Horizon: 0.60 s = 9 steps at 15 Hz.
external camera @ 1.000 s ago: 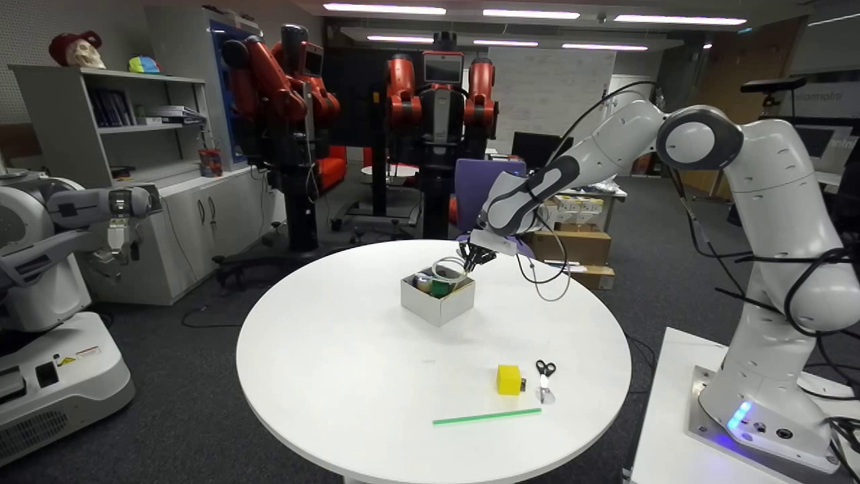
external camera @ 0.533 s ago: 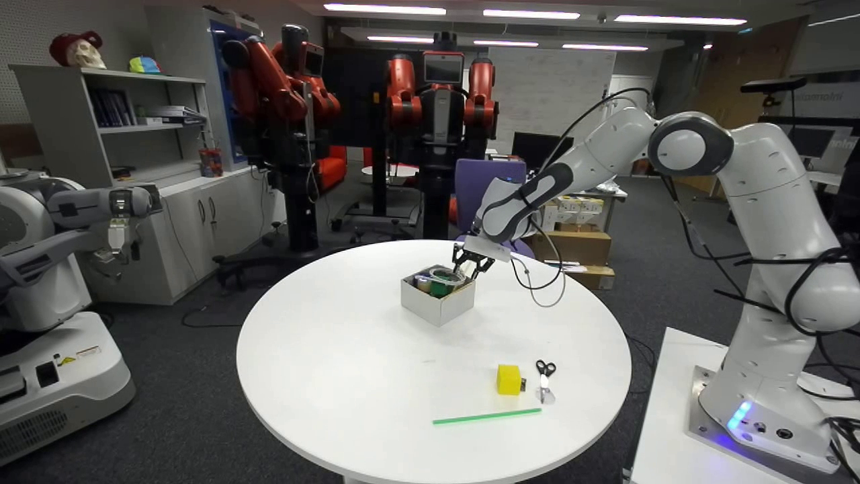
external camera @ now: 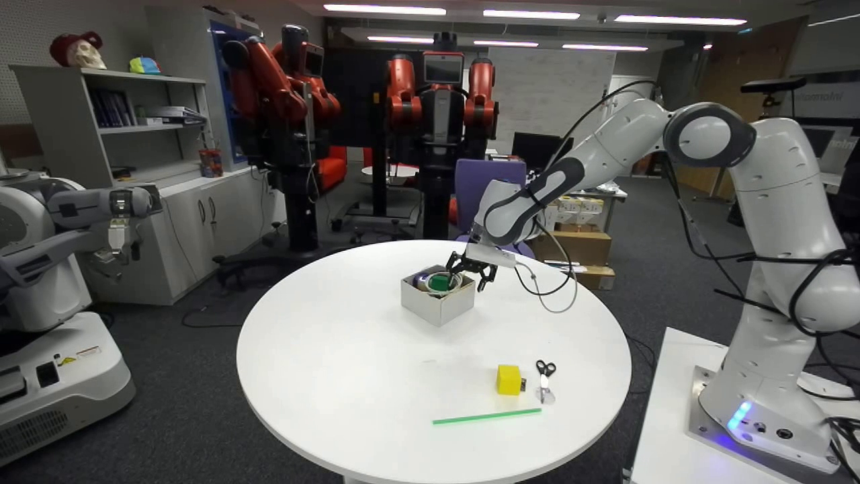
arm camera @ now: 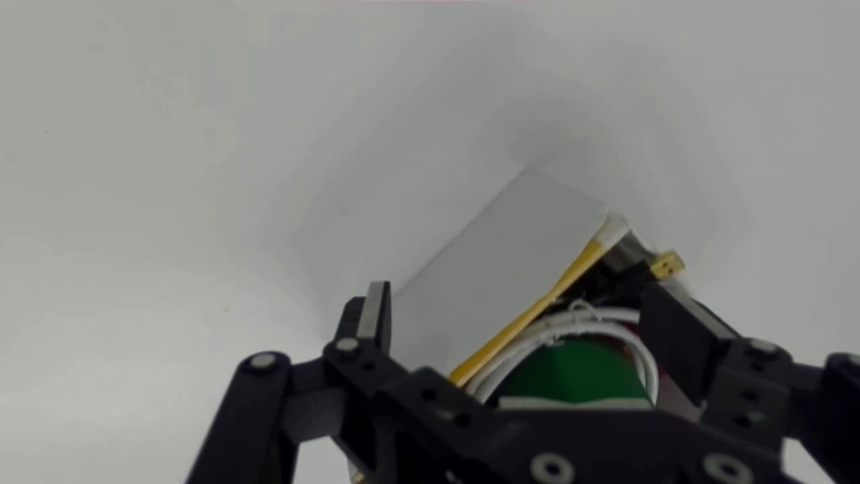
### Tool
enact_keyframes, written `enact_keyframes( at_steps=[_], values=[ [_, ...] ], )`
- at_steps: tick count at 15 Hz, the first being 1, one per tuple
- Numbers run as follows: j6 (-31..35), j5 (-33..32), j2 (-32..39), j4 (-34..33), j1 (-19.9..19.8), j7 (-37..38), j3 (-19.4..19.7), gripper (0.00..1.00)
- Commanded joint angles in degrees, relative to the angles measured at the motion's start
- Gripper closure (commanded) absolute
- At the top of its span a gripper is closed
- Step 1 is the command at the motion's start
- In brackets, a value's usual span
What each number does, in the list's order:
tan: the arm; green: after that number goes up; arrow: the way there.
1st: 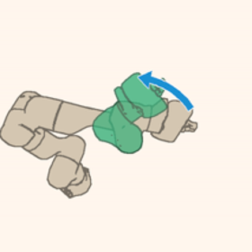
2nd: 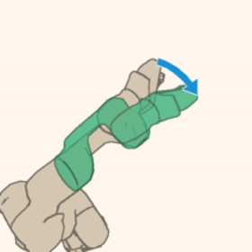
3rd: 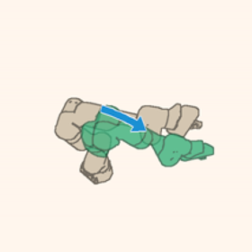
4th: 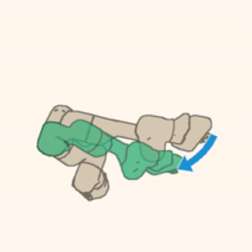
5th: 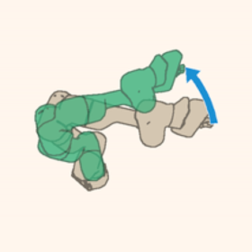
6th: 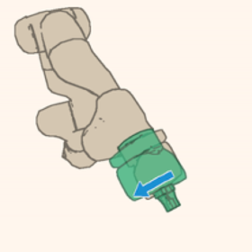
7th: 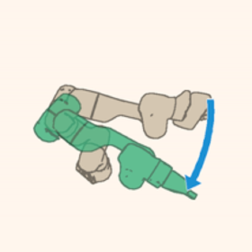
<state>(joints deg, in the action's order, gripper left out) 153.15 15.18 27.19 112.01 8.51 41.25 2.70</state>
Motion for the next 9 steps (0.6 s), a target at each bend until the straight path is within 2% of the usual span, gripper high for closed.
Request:
enact_keyframes(
  at_steps=[1,9],
  values=[
    [-3.62,-0.14,-6.69,7.87,-0.34,-3.25,-2.49,0.0],
    [-8.5,-0.6,-7.31,15.71,0.8,-6.34,-4.64,0.0]
  ],
)
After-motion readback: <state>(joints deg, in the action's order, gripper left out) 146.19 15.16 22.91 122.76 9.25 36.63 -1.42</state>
